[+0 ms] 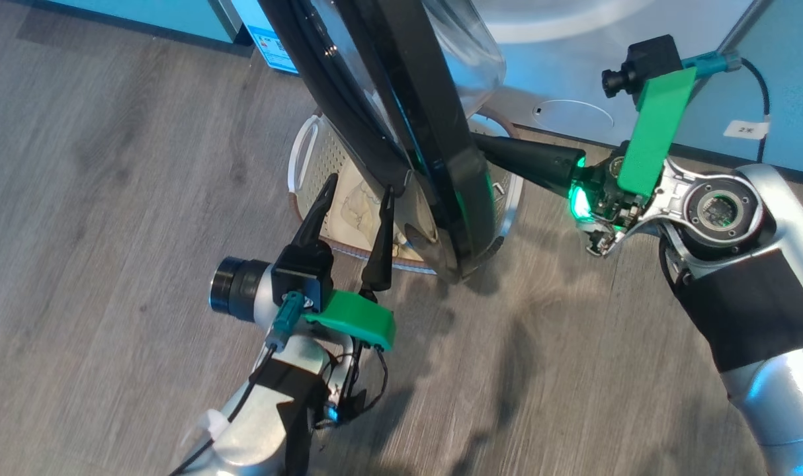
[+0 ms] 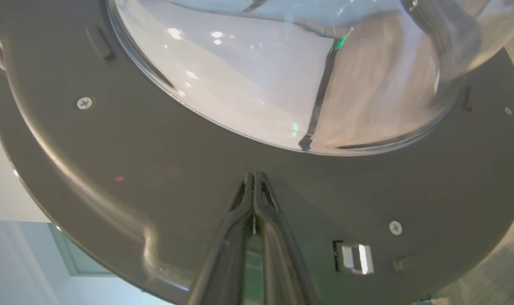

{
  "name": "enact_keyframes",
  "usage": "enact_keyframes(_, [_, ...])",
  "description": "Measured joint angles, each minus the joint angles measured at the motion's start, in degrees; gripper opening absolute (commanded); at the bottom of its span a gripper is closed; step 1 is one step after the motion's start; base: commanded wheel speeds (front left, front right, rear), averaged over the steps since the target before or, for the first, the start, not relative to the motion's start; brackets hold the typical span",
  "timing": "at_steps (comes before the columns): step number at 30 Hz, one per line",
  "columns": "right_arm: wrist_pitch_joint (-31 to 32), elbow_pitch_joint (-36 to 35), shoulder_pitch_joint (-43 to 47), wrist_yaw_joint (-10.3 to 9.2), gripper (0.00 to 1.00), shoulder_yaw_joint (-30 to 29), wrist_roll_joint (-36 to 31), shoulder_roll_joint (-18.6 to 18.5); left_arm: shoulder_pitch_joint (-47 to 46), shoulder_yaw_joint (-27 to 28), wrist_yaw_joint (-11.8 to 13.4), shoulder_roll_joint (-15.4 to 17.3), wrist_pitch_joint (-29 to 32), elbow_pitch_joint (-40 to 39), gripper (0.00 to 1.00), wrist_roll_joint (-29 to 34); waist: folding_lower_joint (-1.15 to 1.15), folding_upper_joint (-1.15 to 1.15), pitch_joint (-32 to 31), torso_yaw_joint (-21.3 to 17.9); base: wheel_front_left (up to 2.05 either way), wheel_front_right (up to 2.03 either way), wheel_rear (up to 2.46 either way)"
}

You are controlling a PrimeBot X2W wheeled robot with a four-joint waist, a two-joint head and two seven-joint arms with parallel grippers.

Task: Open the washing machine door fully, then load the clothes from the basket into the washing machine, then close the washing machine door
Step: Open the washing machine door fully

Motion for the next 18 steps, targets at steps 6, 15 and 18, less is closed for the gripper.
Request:
enact_keyframes(6, [-9.2,-0.1,0.0,0.0,0.0,-1.9,-1.3,0.4,0.0,0.0,0.0,0.0,0.0,0.0,1.0,0.0,0.0,0.0,-0.3,-0.1,0.0,0.0,0.0])
enact_keyframes(15, [-25.5,-4.4,4.3,0.0,0.0,-10.0,-5.4,0.2,0.6,0.5,0.1,0.0,0.0,0.3,1.0,0.0,0.0,0.0,-1.8,-0.2,0.0,0.0,0.0])
enact_keyframes(18, [-30.7,-6.0,6.5,0.0,0.58,-12.6,-8.1,-1.0,1.0,1.1,0.1,0.0,0.0,0.3,1.0,0.0,0.0,0.0,-2.4,-0.6,0.0,0.0,0.0])
